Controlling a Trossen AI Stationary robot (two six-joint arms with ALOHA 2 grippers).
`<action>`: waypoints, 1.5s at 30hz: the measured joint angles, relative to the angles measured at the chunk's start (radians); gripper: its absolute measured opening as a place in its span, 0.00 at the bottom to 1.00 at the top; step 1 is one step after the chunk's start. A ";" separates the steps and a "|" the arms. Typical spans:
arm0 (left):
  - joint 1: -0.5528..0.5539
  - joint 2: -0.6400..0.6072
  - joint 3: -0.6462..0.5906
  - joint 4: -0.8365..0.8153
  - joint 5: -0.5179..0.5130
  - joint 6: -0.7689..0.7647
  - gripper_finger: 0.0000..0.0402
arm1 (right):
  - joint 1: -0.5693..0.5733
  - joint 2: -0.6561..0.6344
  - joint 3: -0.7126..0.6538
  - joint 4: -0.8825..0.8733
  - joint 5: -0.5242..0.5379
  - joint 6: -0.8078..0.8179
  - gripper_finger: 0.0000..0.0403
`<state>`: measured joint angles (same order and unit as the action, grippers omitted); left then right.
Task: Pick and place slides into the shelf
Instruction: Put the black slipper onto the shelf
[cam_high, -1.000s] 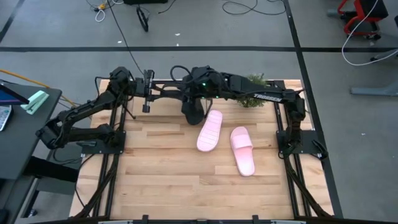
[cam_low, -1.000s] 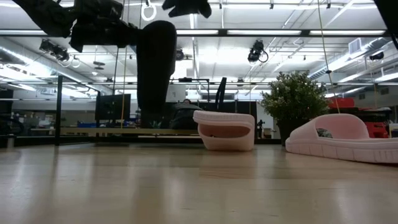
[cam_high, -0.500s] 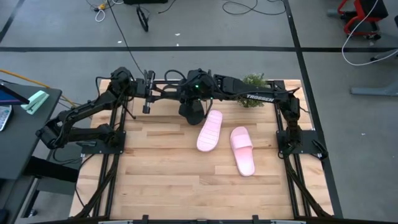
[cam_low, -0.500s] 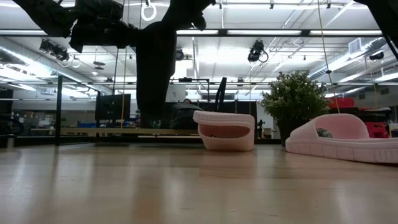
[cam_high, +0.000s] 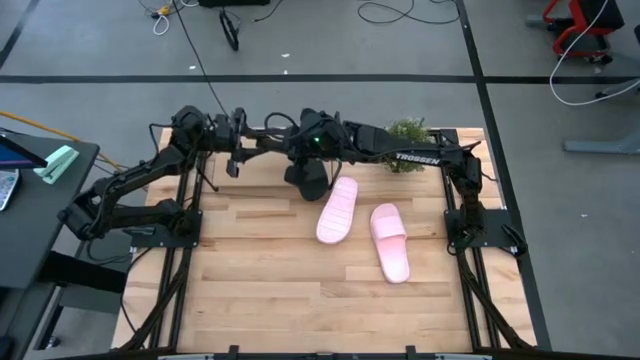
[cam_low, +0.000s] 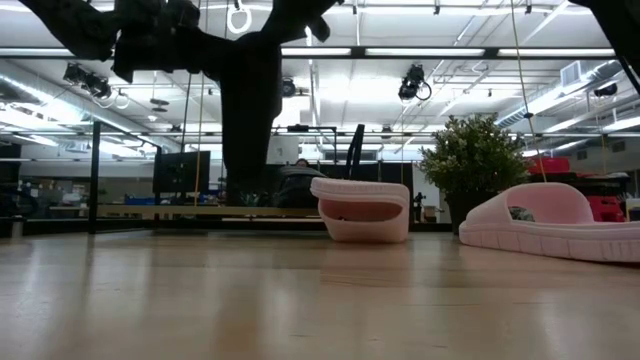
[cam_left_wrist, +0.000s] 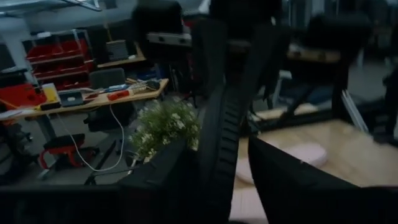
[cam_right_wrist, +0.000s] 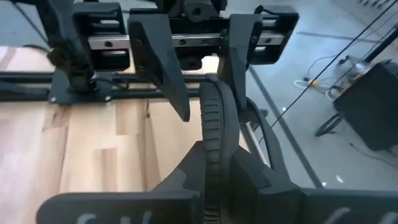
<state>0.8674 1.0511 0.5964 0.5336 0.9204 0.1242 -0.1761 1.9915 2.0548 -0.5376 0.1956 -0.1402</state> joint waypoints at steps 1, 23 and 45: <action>0.010 0.000 0.000 0.026 0.002 -0.036 0.46 | -0.003 0.000 0.000 0.009 0.002 0.000 0.10; 0.285 -0.150 0.091 0.155 0.059 -0.683 0.48 | -0.004 0.180 0.001 0.054 0.095 -0.391 0.10; 0.288 -0.150 0.091 0.127 0.106 -0.707 0.45 | -0.002 0.206 0.001 -0.036 0.099 -0.246 0.10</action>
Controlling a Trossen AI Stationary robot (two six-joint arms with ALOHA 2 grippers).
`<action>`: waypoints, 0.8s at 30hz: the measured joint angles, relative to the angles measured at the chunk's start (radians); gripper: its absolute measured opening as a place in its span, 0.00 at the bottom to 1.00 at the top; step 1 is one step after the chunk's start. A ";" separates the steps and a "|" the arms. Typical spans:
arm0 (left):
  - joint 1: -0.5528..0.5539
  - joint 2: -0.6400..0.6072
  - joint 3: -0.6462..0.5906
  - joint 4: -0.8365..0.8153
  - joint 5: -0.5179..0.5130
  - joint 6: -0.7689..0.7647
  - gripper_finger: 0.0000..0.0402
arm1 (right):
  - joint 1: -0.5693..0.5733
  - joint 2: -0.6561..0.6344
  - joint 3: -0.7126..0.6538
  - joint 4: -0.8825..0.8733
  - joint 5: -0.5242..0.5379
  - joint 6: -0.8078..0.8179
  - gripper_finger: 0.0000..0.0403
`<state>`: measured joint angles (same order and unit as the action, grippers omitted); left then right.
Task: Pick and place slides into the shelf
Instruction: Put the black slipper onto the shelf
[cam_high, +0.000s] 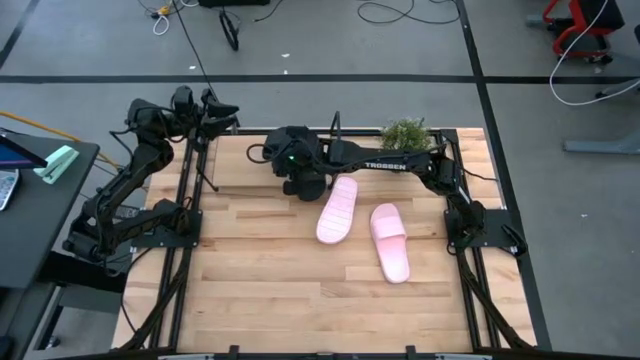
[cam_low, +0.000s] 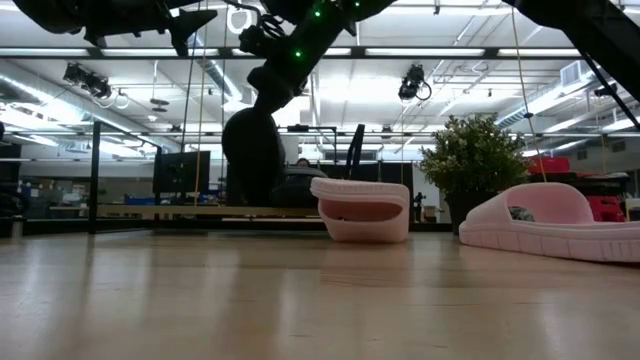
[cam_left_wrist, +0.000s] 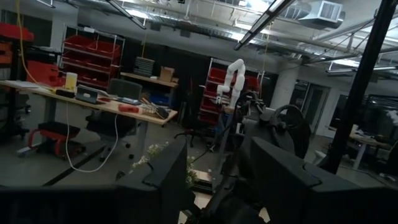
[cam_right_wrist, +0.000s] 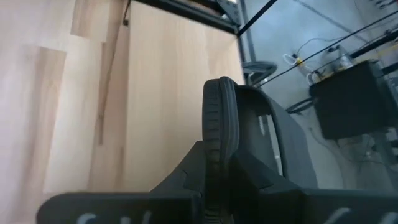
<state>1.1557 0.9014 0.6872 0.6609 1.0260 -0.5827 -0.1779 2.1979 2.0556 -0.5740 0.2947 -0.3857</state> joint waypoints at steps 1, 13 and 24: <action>0.000 0.000 0.000 -0.003 0.000 0.000 0.45 | 0.001 0.000 0.000 -0.008 -0.008 0.012 0.10; 0.000 0.001 0.000 -0.007 0.000 0.003 0.43 | 0.010 0.000 0.000 -0.024 -0.063 0.134 0.10; 0.000 0.001 0.000 -0.007 0.000 0.002 0.42 | 0.018 0.000 -0.022 -0.018 -0.144 0.299 0.10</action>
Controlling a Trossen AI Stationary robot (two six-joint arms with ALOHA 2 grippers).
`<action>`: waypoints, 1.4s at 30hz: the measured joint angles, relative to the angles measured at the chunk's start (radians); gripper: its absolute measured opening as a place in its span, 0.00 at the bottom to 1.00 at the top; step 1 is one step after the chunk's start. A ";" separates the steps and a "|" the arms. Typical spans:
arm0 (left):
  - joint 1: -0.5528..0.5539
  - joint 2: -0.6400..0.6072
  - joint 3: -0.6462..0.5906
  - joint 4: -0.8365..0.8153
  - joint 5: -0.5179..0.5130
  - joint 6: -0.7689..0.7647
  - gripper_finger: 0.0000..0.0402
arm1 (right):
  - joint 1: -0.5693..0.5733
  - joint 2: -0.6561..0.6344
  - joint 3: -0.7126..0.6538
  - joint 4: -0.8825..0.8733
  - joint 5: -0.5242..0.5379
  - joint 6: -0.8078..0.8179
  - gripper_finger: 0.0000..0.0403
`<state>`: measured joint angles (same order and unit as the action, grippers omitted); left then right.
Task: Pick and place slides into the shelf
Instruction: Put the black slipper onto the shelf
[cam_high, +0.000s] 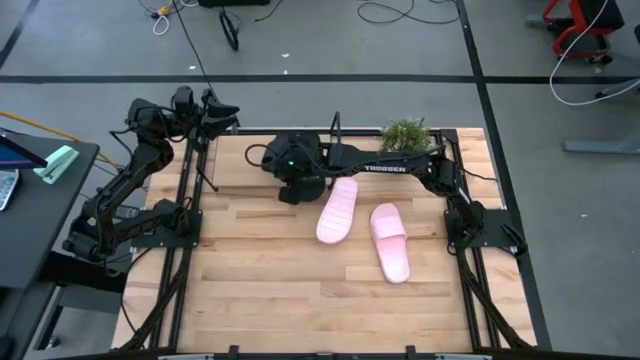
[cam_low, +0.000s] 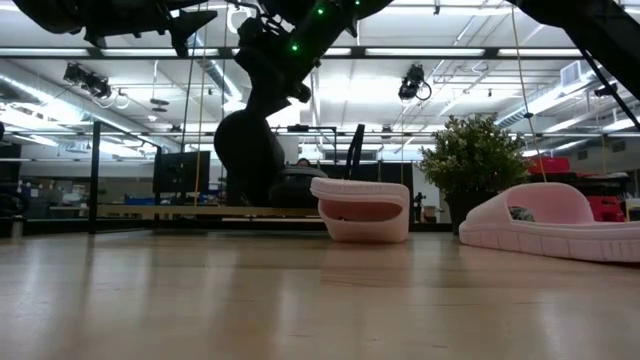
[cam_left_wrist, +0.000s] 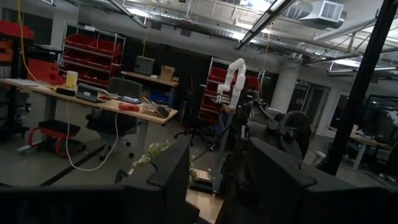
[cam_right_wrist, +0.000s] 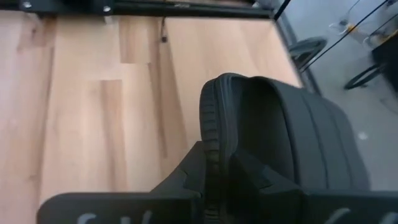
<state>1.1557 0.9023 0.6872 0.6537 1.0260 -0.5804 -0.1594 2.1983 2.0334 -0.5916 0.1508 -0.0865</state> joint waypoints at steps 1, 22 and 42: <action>0.000 0.000 0.000 0.000 0.000 0.000 0.41 | 0.001 0.000 -0.011 0.004 -0.012 0.017 0.10; 0.000 0.000 0.000 0.000 0.000 -0.010 0.40 | 0.019 0.000 -0.199 0.100 -0.063 0.095 0.10; 0.000 0.000 0.000 0.000 0.000 -0.009 0.38 | 0.015 0.002 -0.200 0.009 -0.117 0.110 0.39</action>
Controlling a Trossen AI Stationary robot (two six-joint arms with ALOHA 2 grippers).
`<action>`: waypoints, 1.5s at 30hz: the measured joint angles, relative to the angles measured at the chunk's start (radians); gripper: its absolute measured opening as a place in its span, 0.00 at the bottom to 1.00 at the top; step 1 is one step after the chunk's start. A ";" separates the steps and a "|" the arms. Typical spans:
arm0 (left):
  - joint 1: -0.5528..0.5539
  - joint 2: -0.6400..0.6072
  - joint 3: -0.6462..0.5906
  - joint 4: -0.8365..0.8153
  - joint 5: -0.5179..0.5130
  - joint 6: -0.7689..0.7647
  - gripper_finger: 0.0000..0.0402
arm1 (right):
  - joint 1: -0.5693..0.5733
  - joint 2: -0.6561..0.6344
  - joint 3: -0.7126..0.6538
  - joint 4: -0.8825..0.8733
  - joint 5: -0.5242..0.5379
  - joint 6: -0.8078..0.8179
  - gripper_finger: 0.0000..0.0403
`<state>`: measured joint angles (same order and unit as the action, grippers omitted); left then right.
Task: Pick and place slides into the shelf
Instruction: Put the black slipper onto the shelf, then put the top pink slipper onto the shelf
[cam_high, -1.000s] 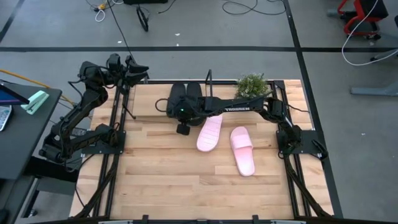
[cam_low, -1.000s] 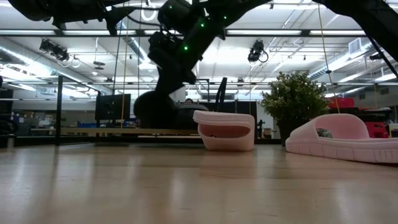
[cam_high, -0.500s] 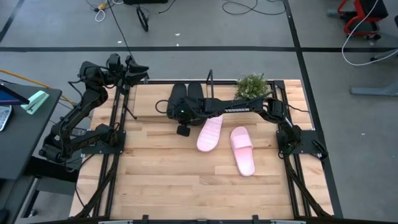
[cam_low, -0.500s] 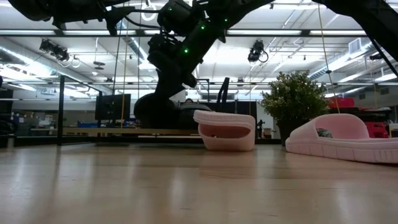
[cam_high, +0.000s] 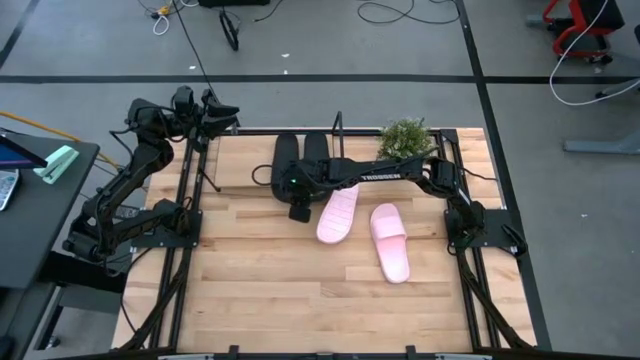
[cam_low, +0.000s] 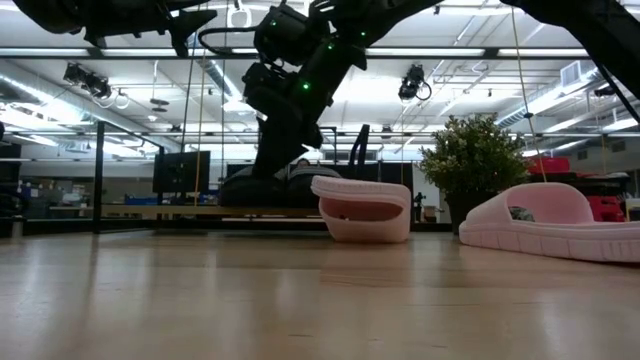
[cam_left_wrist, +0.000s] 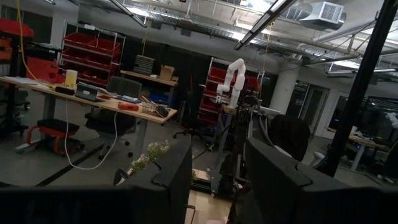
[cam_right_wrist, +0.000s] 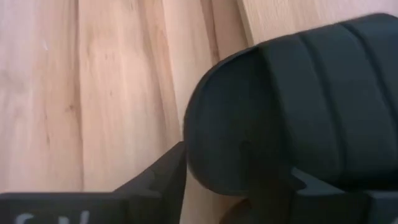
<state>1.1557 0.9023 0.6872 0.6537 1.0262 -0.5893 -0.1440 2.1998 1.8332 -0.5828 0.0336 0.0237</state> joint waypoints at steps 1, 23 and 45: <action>0.000 0.000 0.000 0.000 0.000 0.000 0.38 | 0.000 0.000 0.000 0.000 -0.005 0.003 0.40; -0.018 0.000 0.000 -0.112 0.005 -0.054 0.37 | 0.099 -0.270 0.003 -0.287 0.070 0.063 0.43; -0.354 0.000 0.000 -0.378 -0.032 0.010 0.34 | 0.386 -0.609 -0.564 -0.460 0.195 0.550 0.42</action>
<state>0.8015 0.9024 0.6868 0.2761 0.9944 -0.5793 0.2419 1.5911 1.2696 -1.0426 0.2285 0.5733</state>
